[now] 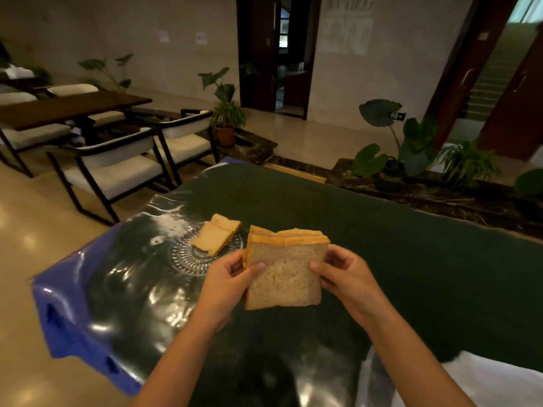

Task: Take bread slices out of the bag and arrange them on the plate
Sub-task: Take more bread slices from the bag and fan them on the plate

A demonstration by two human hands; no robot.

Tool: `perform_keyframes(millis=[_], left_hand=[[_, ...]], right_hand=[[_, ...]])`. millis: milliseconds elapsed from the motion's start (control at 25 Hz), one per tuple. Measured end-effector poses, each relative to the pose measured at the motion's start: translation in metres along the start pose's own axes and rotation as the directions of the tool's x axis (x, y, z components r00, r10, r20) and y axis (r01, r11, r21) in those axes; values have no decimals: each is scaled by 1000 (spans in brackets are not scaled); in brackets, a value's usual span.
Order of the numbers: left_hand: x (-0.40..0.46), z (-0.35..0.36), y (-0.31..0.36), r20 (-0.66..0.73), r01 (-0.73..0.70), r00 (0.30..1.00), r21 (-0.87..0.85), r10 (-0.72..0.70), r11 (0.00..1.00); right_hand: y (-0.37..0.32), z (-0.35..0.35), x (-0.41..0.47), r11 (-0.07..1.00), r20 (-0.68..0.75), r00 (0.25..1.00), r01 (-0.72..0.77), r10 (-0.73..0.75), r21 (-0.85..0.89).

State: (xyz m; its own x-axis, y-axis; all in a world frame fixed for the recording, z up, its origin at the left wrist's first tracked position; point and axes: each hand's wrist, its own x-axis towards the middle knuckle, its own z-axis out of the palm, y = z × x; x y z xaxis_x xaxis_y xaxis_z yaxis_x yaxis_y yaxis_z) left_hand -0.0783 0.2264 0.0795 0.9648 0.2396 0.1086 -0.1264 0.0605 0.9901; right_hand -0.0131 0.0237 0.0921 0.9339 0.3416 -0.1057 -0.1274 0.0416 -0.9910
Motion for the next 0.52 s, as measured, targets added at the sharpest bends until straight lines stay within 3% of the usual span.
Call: perform_keyframes(millis=[280, 520], left_hand=[[32, -143, -1, 19, 74, 997, 173, -79, 982], [82, -196, -29, 41, 131, 988, 272, -147, 953]], right_hand=[[37, 140, 32, 999, -142, 989, 36, -35, 1], [60, 187, 88, 1000, -216, 976, -2, -4, -29]])
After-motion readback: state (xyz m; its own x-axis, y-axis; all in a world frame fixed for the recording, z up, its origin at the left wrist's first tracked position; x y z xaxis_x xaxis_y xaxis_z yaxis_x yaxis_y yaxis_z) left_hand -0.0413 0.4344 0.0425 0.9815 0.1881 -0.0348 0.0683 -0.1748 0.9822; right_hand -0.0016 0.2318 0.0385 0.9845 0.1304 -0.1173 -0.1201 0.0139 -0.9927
